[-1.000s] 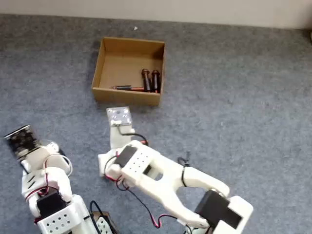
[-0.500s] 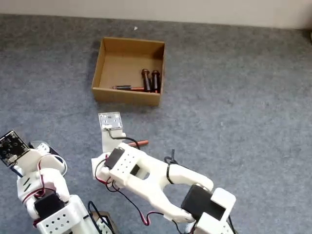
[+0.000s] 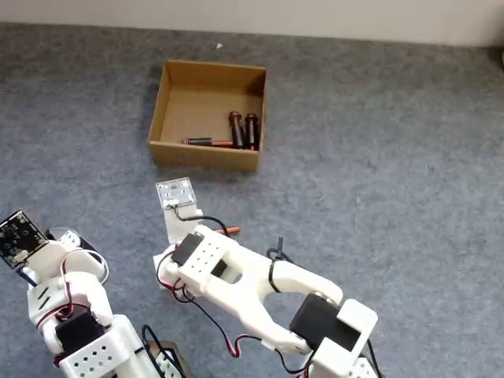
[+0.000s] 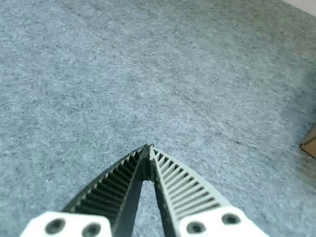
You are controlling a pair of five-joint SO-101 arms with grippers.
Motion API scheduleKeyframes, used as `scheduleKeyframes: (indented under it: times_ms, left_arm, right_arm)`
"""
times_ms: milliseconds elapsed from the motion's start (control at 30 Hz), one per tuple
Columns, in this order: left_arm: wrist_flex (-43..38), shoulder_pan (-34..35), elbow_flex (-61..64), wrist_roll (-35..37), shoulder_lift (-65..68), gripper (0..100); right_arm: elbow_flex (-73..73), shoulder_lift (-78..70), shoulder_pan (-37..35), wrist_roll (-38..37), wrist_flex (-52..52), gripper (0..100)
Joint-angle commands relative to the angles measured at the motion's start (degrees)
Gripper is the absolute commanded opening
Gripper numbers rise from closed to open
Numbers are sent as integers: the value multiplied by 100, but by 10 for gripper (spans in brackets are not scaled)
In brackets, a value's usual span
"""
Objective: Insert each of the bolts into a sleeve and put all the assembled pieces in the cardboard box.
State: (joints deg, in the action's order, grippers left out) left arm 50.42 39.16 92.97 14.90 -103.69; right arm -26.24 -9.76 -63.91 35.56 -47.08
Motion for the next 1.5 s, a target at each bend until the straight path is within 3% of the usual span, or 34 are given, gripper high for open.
scheduleKeyframes:
  times_ms: [0, 367, 700, 867, 1100, 1467]
  left_arm:
    - [-141, 40, -189, 62, -40, 11]
    - [-141, -242, -84, 53, -40, 11]
    - [-105, -629, -101, 53, -40, 11]
    - [18, -1165, -286, -229, -31, 11]
    - [1266, -2686, -813, -308, -22, 11]
    - [1292, -3767, -1279, -818, 13, 13]
  right_arm:
    - [101, 277, 251, -457, -391, 4]
    - [-892, 3204, 1473, -1125, -391, 4]
    - [-2193, 5095, 2862, -1134, -391, 4]
    - [-2791, 5727, 3389, -1090, -277, 4]
    - [-3908, 6325, 4277, -1081, 919, 4]
    - [-4796, 6633, 4822, -1081, 1851, 4]
